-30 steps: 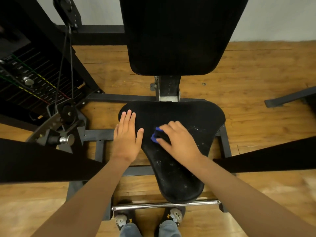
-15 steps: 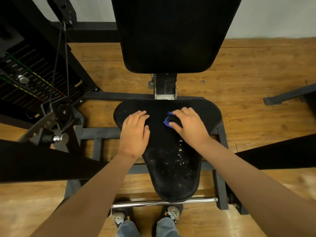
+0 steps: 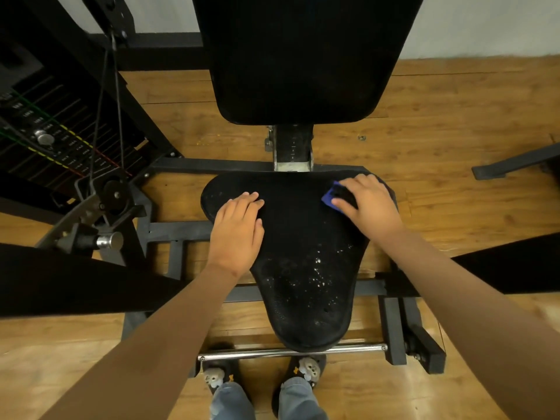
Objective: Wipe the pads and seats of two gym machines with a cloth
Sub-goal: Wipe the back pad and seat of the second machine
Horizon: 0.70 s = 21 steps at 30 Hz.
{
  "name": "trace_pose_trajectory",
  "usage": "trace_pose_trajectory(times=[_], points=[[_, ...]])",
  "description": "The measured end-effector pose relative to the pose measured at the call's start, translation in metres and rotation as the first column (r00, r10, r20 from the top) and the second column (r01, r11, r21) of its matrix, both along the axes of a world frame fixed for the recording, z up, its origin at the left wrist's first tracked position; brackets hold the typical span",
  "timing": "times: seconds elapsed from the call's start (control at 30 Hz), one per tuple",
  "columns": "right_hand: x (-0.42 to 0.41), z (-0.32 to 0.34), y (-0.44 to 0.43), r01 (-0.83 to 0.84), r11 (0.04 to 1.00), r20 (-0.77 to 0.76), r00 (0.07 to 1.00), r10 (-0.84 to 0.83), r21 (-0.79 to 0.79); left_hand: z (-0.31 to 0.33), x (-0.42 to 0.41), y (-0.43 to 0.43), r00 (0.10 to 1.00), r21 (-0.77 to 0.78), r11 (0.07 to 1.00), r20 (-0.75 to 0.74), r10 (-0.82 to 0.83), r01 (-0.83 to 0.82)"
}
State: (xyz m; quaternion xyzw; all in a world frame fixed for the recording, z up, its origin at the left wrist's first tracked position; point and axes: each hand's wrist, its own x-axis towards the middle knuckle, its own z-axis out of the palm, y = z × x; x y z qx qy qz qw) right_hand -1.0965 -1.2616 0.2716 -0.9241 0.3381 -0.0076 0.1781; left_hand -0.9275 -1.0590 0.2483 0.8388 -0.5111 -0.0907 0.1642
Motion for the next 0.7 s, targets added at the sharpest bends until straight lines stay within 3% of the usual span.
trace_pose_trajectory(times=[0.1,0.23,0.43,0.7], points=[[0.001,0.0,0.011,0.047,0.998,0.019,0.999,-0.048,0.031,-0.001,0.001,0.001,1.0,0.007,1.0,0.009,-0.004,0.003],[-0.016,0.01,0.051,-0.1,0.992,0.072,0.993,0.094,0.074,-0.001,0.0,0.0,1.0,0.015,1.0,0.005,0.001,-0.001],[-0.048,0.019,0.066,-0.157,0.978,0.044,0.987,0.153,0.135,0.0,-0.001,0.0,1.0,0.023,1.0,0.01,0.002,-0.002],[-0.046,-0.001,0.008,0.16,0.986,0.032,0.986,-0.161,0.053,0.001,-0.002,-0.002,0.999,0.053,0.999,0.041,0.005,-0.007]])
